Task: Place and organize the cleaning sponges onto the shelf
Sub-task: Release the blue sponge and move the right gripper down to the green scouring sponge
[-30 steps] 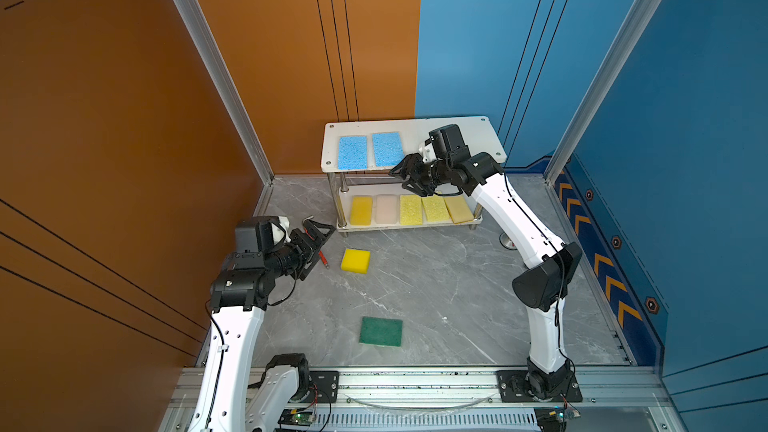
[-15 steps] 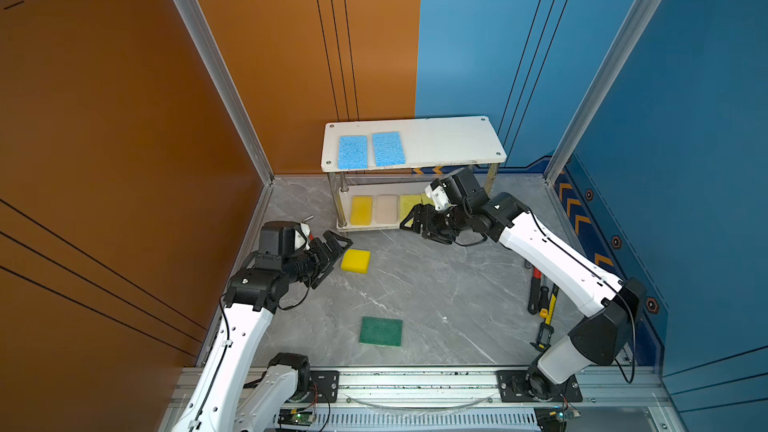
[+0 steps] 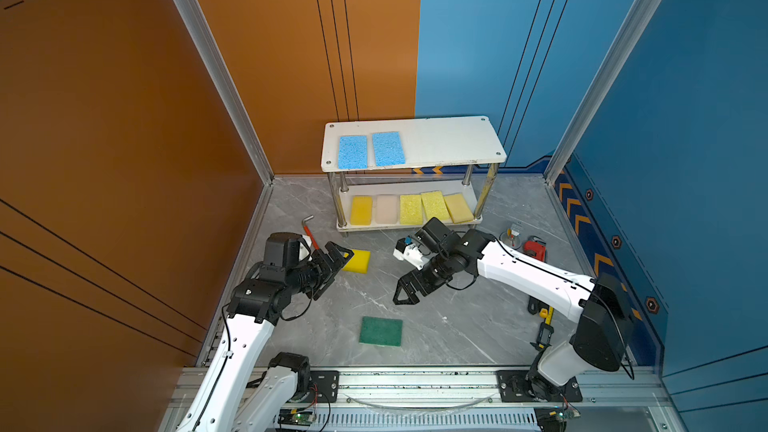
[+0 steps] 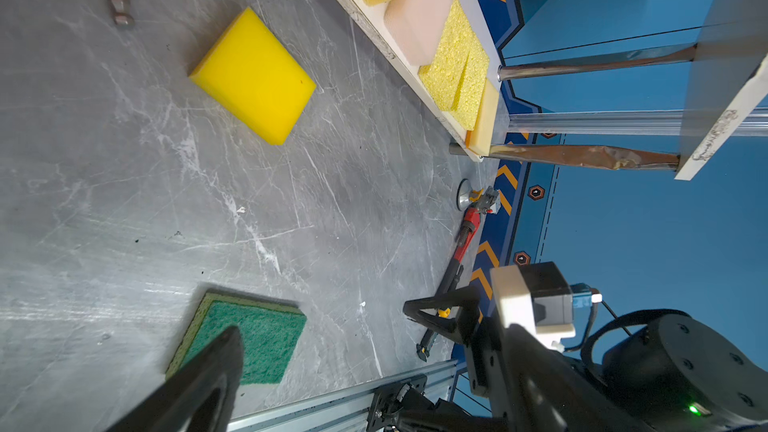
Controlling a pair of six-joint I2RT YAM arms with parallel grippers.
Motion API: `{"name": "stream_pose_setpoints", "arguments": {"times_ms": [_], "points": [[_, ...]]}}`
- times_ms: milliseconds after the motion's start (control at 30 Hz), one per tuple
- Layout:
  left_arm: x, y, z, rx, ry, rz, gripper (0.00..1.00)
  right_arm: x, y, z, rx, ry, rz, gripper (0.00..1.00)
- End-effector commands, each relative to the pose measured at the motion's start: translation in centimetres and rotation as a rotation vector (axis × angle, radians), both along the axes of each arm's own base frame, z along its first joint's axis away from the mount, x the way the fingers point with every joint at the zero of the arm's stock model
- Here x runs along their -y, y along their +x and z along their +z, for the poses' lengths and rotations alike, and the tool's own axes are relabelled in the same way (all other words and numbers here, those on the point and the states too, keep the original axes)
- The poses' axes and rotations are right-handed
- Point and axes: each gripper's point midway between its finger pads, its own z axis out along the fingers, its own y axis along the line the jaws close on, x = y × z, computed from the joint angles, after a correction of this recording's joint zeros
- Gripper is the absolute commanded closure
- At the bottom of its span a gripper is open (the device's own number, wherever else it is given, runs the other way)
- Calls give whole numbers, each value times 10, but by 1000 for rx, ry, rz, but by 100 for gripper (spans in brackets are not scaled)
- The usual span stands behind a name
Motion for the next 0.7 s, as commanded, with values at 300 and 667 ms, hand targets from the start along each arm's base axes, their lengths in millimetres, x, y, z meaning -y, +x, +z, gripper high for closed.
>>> {"name": "stream_pose_setpoints", "arguments": {"times_ms": [300, 667], "points": [[9, -21, -42, -142, -53, -12, 2, -18, -33, -66, 72, -189, 396, 5], [6, -25, -43, -141, -51, -11, 2, -35, -16, -90, 97, -262, 386, 18]]}}
